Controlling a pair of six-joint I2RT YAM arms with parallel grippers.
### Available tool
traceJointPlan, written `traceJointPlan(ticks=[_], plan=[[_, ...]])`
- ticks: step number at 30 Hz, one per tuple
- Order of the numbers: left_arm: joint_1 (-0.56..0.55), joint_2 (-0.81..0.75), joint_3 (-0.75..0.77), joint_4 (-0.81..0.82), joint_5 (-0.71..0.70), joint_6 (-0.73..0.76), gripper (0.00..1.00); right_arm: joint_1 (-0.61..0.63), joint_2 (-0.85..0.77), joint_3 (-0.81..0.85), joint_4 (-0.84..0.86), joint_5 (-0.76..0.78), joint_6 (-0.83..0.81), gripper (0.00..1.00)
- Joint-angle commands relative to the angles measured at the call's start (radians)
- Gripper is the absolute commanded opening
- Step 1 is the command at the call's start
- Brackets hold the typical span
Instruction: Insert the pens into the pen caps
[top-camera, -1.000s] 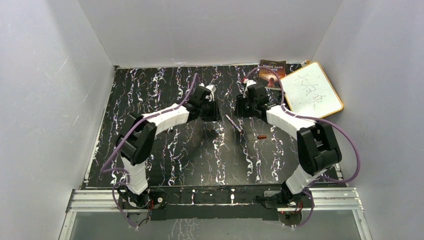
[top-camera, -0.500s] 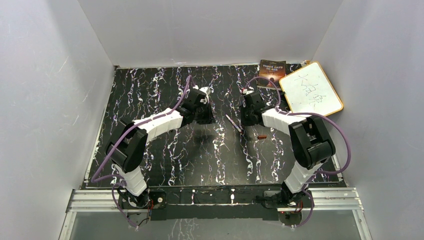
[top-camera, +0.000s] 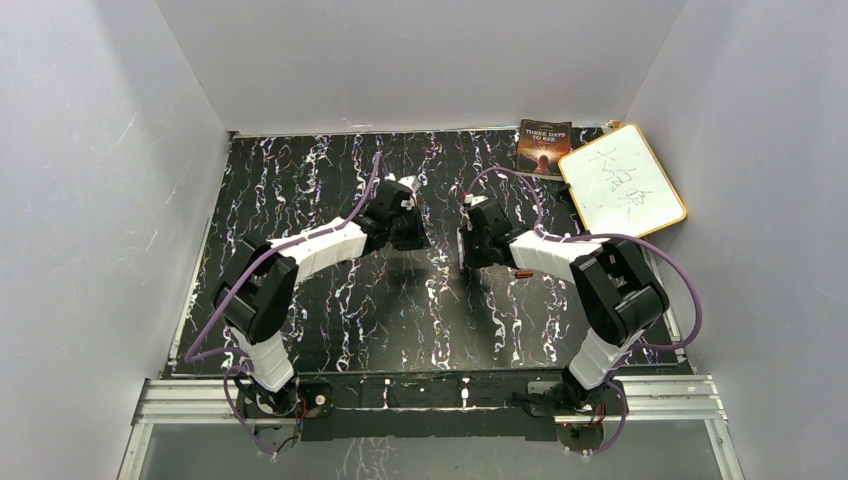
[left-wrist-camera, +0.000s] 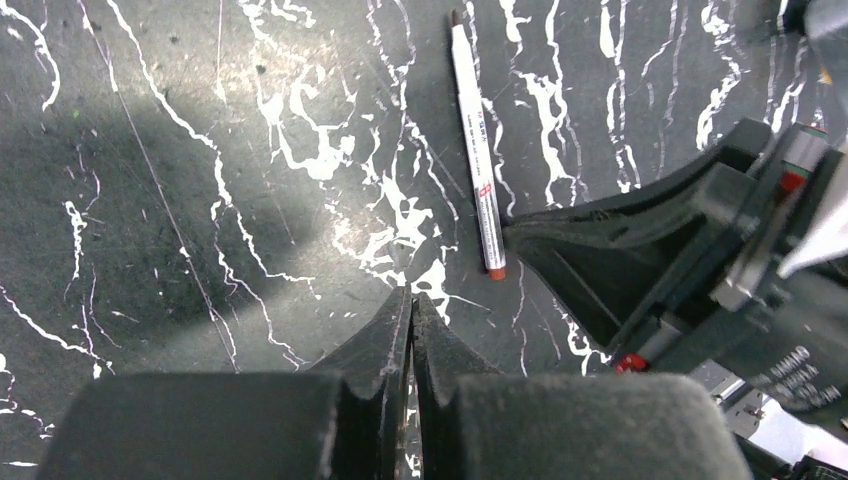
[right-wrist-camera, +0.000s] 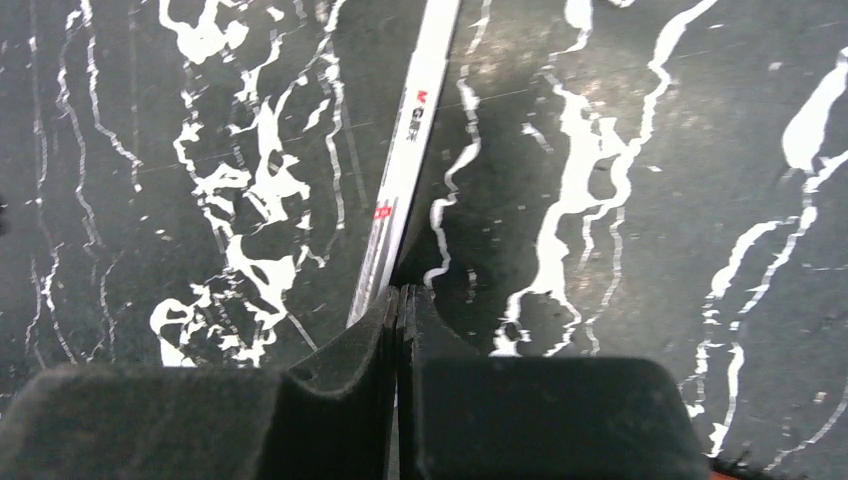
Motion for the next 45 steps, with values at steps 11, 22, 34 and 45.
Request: traceJointPlan(ticks=[11, 22, 34, 45], plan=[[-0.041, 0.064, 0.057, -0.052, -0.051, 0.012, 0.42, 0.017, -0.106, 0.022, 0.017, 0.024, 0.033, 0.00], [-0.139, 0.270, 0.323, -0.343, -0.376, -0.077, 0.38, -0.083, -0.290, 0.005, -0.079, 0.151, 0.012, 0.00], [-0.144, 0.316, 0.345, -0.407, -0.475, -0.043, 0.32, -0.110, -0.315, -0.033, -0.061, 0.113, -0.003, 0.00], [-0.144, 0.374, 0.379, -0.444, -0.496, 0.039, 0.01, -0.129, -0.326, -0.041, -0.061, 0.105, -0.020, 0.00]])
